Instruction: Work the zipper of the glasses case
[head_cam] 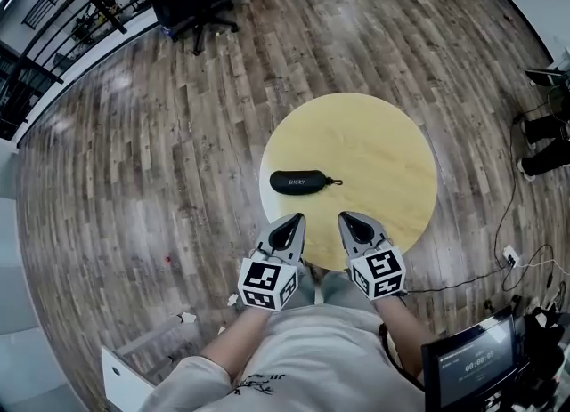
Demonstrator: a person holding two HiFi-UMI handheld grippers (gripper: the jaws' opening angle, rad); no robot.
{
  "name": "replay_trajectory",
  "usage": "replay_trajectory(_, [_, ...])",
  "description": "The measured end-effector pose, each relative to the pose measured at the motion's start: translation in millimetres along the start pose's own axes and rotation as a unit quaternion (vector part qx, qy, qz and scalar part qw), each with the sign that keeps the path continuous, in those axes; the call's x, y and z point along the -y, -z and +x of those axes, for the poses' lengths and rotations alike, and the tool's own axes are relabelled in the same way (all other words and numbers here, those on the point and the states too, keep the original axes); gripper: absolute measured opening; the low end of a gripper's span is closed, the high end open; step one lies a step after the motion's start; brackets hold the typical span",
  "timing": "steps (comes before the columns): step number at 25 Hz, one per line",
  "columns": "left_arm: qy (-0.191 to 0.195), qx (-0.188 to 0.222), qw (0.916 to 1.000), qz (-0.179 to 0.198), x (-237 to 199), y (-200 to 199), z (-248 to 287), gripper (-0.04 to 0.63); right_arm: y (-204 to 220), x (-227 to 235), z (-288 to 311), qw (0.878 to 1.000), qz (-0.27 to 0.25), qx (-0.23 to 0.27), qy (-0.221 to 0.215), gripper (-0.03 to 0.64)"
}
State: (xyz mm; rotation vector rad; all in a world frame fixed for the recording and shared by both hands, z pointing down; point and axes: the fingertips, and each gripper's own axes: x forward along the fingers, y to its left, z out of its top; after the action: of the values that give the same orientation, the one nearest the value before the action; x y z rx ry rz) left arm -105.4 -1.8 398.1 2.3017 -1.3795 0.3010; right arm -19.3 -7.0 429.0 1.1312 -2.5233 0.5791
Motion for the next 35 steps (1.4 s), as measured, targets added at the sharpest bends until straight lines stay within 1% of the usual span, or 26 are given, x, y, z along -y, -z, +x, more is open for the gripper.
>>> replay_trajectory(5, [0.002, -0.023, 0.9997, 0.008, -22.0, 18.7, 33.7, 0.005, 19.3, 21.4, 35.7, 1.0, -0.018, -0.018, -0.005, 0.002])
replay_trajectory(9, [0.007, -0.037, 0.9992, 0.012, -44.5, 40.8, 65.1, 0.005, 45.4, 44.1, 70.0, 0.997, -0.058, -0.043, -0.009, 0.002])
replay_trajectory(12, [0.011, -0.053, 0.9982, 0.024, -62.3, 59.4, 87.7, 0.005, 63.8, 54.8, 93.8, 0.994, -0.08, -0.065, -0.026, 0.003])
replay_trajectory(13, [0.008, -0.059, 0.9978, 0.028, -69.4, 65.5, 94.7, 0.005, 68.7, 57.8, 101.6, 0.993, -0.085, -0.071, -0.032, 0.01])
replay_trajectory(15, [0.0, -0.071, 0.997, 0.029, -83.9, 76.6, 108.2, 0.006, 78.6, 66.5, 118.0, 0.991, -0.1, -0.086, -0.037, 0.045])
replay_trajectory(17, [-0.005, -0.085, 0.9961, 0.024, -96.0, 87.1, 119.4, 0.008, 87.9, 76.0, 133.0, 0.986, -0.123, -0.105, -0.039, 0.048])
replay_trajectory(19, [-0.005, -0.1, 0.9948, 0.014, -104.6, 97.3, 126.2, 0.035, 93.7, 82.6, 142.9, 0.98, -0.149, -0.125, -0.046, 0.046])
replay_trajectory(21, [-0.002, -0.114, 0.9934, 0.006, -110.7, 103.6, 131.7, 0.046, 97.4, 85.0, 150.7, 0.972, -0.172, -0.145, -0.065, 0.046])
replay_trajectory(23, [0.002, -0.128, 0.9917, 0.004, -115.2, 107.7, 137.9, 0.046, 102.2, 85.7, 158.2, 0.962, -0.198, -0.167, -0.091, 0.047])
replay_trajectory(27, [0.002, -0.162, 0.9869, 0.005, -121.2, 121.3, 145.6, 0.046, 114.4, 89.6, 170.2, 0.938, -0.242, -0.21, -0.128, 0.047])
replay_trajectory(29, [0.001, -0.165, 0.9863, 0.006, -122.5, 123.5, 145.6, 0.046, 120.9, 87.7, 174.7, 0.927, -0.256, -0.231, -0.15, 0.048])
replay_trajectory(31, [0.001, -0.166, 0.9861, 0.01, -122.8, 123.7, 145.1, 0.046, 123.9, 86.2, 178.6, 0.917, -0.27, -0.244, -0.163, 0.047])
replay_trajectory(33, [0.0, -0.167, 0.9858, 0.015, -123.3, 124.4, 145.2, 0.044, 125.2, 86.3, 181.4, 0.91, -0.283, -0.252, -0.17, 0.048])
replay_trajectory(35, [-0.001, -0.168, 0.9857, 0.017, -124.0, 125.1, 145.0, 0.044, 124.9, 86.7, 182.9, 0.905, -0.287, -0.258, -0.178, 0.046])
